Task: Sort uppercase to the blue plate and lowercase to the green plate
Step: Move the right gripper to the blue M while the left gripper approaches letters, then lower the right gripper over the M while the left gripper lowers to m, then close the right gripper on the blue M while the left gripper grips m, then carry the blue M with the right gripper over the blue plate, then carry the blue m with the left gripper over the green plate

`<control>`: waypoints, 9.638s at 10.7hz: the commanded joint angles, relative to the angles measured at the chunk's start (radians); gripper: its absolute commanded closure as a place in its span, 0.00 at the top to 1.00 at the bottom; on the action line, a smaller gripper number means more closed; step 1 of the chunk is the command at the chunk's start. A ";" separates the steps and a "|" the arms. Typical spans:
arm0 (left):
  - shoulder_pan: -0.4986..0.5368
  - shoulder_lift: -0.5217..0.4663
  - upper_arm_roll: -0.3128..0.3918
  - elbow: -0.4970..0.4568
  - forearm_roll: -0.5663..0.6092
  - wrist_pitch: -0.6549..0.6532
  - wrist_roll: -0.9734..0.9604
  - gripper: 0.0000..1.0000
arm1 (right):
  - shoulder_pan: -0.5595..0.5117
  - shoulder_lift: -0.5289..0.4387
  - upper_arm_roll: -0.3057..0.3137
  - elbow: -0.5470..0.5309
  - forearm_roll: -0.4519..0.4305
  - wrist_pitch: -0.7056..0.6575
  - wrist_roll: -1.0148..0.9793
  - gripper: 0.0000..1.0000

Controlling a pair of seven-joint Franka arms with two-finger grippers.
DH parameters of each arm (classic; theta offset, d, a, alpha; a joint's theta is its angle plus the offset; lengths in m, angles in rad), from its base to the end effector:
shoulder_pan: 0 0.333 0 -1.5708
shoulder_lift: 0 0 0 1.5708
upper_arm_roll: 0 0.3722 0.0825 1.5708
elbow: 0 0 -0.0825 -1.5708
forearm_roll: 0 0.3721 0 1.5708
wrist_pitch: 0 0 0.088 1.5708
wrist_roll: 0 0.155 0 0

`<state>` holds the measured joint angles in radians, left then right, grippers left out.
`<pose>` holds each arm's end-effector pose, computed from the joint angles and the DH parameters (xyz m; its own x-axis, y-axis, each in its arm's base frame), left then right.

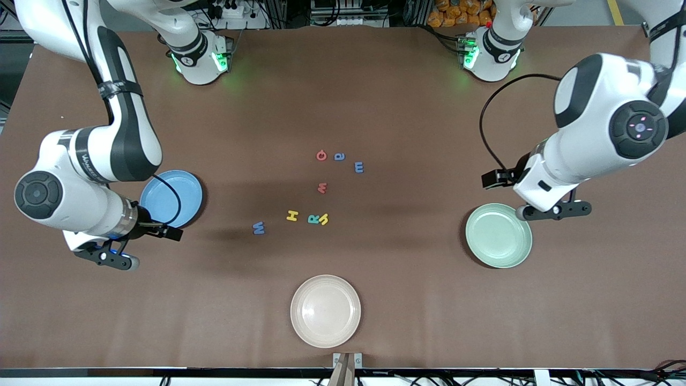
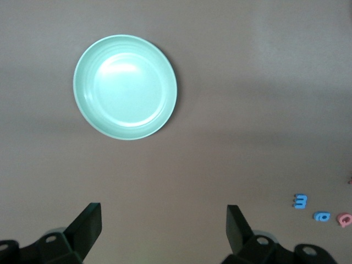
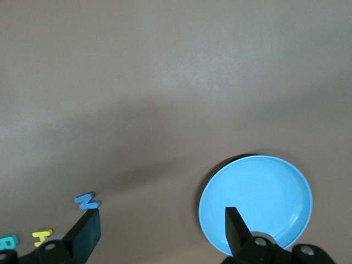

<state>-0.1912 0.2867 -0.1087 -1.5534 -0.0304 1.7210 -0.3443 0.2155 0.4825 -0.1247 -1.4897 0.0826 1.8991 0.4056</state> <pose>0.6064 -0.1842 0.4840 0.9901 0.0517 -0.1307 0.0544 -0.9984 0.0168 0.6917 0.0863 0.3959 0.9429 -0.3255 -0.0709 -0.3256 -0.9454 0.0104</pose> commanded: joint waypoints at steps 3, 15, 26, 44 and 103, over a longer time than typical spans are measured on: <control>-0.045 -0.041 0.015 -0.183 -0.013 0.195 0.013 1.00 | 0.025 0.050 -0.001 0.017 0.109 0.049 0.117 1.00; -0.166 0.035 0.009 -0.192 -0.014 0.258 -0.111 1.00 | 0.114 0.168 0.022 0.014 0.095 0.207 0.510 1.00; -0.315 0.130 -0.041 -0.249 -0.016 0.518 -0.454 1.00 | 0.168 0.188 0.019 -0.135 0.086 0.428 1.008 1.00; -0.462 0.348 -0.115 -0.281 0.395 0.825 -1.055 1.00 | 0.275 0.249 0.020 -0.241 0.091 0.597 1.173 1.00; -0.216 0.198 -0.247 -0.418 0.546 0.714 -0.872 0.00 | -0.234 -0.137 0.022 -0.603 -0.010 0.316 0.182 0.00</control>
<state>-0.4650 0.5261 -0.3234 -1.9517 0.4932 2.4658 -1.2531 0.0349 0.3877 -0.1512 -2.0489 0.0900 2.1898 0.6120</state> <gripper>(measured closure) 0.722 0.573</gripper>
